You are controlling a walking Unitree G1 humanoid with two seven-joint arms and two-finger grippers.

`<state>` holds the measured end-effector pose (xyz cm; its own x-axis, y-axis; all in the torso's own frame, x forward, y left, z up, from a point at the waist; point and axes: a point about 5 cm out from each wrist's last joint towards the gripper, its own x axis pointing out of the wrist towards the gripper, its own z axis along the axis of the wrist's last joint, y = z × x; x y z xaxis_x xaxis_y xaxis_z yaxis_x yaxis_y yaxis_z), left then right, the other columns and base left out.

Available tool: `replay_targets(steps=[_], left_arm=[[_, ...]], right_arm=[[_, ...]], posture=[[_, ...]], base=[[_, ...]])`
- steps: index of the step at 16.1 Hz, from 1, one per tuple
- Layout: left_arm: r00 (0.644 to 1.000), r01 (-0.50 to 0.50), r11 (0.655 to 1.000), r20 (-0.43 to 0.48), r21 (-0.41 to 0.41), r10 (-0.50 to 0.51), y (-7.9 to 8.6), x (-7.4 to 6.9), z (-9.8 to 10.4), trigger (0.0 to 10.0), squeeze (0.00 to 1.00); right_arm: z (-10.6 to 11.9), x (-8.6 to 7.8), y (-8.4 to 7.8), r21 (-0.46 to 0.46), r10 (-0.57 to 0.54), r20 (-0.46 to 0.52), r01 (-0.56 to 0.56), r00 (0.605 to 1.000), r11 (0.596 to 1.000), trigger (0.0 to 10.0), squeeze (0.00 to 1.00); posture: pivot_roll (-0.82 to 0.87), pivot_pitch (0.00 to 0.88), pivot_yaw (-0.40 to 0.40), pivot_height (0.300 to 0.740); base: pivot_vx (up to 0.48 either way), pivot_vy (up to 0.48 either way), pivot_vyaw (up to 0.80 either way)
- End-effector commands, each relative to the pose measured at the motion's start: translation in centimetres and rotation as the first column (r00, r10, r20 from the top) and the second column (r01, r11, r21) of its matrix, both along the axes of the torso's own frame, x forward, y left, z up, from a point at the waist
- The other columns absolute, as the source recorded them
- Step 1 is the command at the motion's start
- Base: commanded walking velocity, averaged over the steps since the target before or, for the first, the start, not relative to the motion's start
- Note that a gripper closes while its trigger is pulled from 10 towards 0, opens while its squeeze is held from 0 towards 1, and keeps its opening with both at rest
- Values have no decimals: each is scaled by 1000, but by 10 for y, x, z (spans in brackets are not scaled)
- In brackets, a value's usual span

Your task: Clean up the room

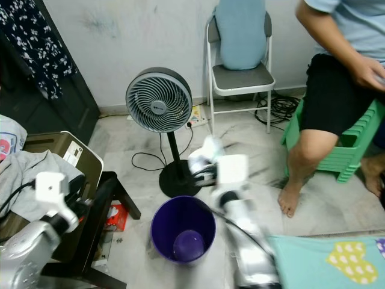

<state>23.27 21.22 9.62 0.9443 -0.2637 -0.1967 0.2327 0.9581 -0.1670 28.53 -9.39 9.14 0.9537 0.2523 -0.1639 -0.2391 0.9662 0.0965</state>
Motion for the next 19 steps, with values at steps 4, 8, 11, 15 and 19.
replay_targets(steps=[4,8,11,15,19], left_arm=[[999,13,999,-35,48,-11,14,-20,1,10000,0],[997,-6,996,-71,94,13,26,-40,-2,10000,0],[995,-1,1000,-99,18,3,35,-46,-2,10000,0],[972,203,977,-108,-61,-208,0,-51,11,10000,0],[949,282,956,-122,-76,-289,-16,-66,18,10000,0]], right_arm=[[-29,24,38,-57,13,-114,-19,993,998,10000,0],[-46,33,42,-119,-65,-191,43,979,992,10000,0],[-61,25,45,-146,-52,-239,17,970,989,10000,0],[-77,20,37,-196,-64,-311,2,948,981,10000,0],[-81,20,32,-250,-77,-324,-7,943,968,10000,0]], posture=[[-50,169,128,740],[-14,203,132,740],[-18,220,125,740],[-2,242,124,740],[30,265,124,740]], base=[[0,0,0],[0,0,0],[0,0,0],[0,0,0],[0,0,0]])
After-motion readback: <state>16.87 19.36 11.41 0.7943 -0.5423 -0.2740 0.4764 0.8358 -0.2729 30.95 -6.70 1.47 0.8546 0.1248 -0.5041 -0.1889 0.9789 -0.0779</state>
